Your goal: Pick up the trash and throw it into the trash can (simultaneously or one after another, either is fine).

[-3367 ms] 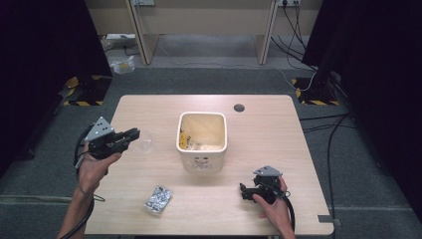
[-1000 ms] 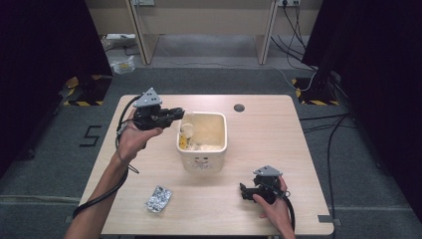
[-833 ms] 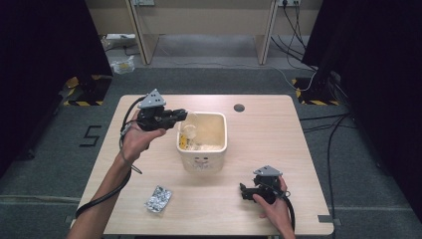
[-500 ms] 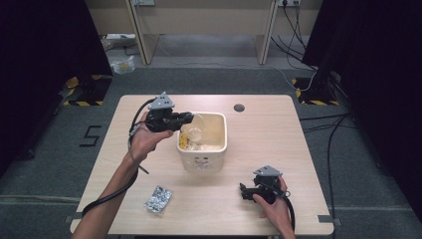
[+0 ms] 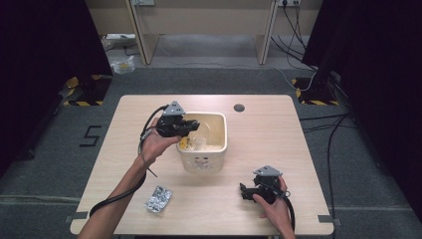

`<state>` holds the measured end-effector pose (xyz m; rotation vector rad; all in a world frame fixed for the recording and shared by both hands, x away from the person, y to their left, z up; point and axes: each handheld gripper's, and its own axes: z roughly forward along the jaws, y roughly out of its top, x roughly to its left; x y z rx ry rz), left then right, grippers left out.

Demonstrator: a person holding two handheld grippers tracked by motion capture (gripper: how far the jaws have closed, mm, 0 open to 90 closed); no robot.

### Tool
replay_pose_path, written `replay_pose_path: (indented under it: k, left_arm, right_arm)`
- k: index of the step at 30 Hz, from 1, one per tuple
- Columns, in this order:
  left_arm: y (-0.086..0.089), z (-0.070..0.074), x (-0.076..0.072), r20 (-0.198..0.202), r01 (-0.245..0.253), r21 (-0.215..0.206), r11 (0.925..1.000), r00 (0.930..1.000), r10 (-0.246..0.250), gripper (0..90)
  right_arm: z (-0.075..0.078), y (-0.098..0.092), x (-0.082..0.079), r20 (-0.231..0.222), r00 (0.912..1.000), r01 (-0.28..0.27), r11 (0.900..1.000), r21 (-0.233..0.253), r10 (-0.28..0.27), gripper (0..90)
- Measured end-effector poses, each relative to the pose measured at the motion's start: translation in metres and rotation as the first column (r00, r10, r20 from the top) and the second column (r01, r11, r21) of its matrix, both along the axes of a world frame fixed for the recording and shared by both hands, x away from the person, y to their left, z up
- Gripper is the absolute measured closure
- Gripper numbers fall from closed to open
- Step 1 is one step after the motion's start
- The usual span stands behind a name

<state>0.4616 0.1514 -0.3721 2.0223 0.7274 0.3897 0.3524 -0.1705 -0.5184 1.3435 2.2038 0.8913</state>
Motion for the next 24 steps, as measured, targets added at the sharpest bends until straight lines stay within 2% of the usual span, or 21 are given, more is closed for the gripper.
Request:
replay_pose_path:
  k: [4, 7, 10, 11, 12, 14, 16, 24]
  left_arm:
    - [-0.004, -0.005, 0.0, -0.002, 0.004, 0.037, 0.9993, 1.0, -0.004, 79.1]
    - [-0.004, -0.007, 0.001, -0.007, 0.002, 0.038, 0.9993, 1.0, -0.002, 75.9]
    - [-0.004, -0.007, 0.001, -0.012, 0.0, 0.025, 0.9997, 0.9999, 0.0, 68.3]
    - [-0.003, -0.006, 0.001, -0.011, -0.002, 0.018, 0.9998, 0.9999, 0.002, 68.3]
    - [-0.001, -0.003, 0.0, -0.009, -0.009, 0.001, 1.0, 0.9999, 0.009, 62.8]
    - [0.002, 0.0, -0.002, -0.006, -0.017, -0.01, 0.9998, 0.9998, 0.017, 58.0]
    - [0.005, 0.003, -0.004, -0.002, -0.022, -0.007, 0.9997, 0.9998, 0.022, 51.1]
    - [0.017, 0.013, -0.015, -0.01, -0.032, -0.048, 0.9983, 0.9994, 0.032, 37.4]
  right_arm:
    - [0.0, 0.0, 0.0, 0.0, 1.0, 0.0, 1.0, 0.0, 0.0, 2.2]
    - [0.0, 0.0, 0.0, 0.0, 1.0, 0.0, 1.0, -0.001, 0.0, 2.2]
    - [0.0, 0.0, 0.0, 0.0, 1.0, 0.0, 1.0, -0.002, 0.0, 2.2]
    - [0.0, 0.0, 0.0, 0.0, 1.0, 0.0, 1.0, -0.002, 0.0, 2.2]
    - [0.0, 0.0, 0.0, 0.0, 1.0, 0.0, 1.0, -0.002, 0.0, 2.2]
    - [0.0, 0.0, 0.0, 0.0, 1.0, 0.0, 1.0, -0.001, 0.0, 2.2]
    - [0.0, 0.0, 0.0, 0.0, 1.0, 0.0, 1.0, -0.001, 0.0, 2.2]
    - [0.0, 0.0, 0.0, 0.0, 1.0, 0.0, 1.0, -0.002, 0.0, 2.2]
